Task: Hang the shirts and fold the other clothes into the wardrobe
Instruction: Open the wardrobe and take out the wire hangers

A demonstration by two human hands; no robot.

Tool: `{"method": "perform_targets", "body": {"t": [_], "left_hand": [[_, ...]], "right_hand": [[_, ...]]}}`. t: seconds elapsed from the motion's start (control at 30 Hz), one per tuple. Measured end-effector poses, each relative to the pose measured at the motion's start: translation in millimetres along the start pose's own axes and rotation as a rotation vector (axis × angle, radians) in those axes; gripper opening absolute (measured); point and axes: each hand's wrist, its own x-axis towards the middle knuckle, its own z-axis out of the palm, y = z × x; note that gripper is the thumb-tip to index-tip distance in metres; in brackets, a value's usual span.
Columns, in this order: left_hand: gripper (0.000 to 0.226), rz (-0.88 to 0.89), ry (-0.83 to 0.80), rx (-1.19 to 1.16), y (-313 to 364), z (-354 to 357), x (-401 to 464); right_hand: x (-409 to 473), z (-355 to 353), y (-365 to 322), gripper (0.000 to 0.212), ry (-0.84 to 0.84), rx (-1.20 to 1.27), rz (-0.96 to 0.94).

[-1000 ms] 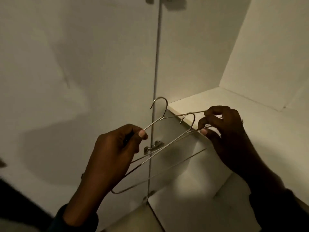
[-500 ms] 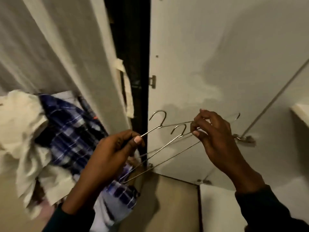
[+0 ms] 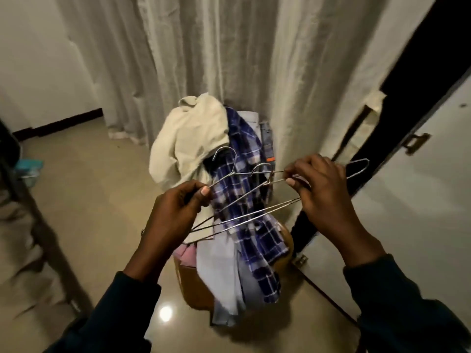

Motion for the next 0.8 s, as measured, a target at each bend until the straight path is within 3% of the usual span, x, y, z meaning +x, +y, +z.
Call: {"method": "perform_targets", "body": {"t": [0.17,0.8], "left_hand": [[0.02,-0.086,0.12,0.019,-57,-98,33],[0.017,-0.379,0.883,0.059,-227,-416,78]], "right_hand": [[69,88,-63,0.015,-0.08,0.089,-0.102],[316,422,-379,0.014,-0.413,0.468,-0.687]]}}
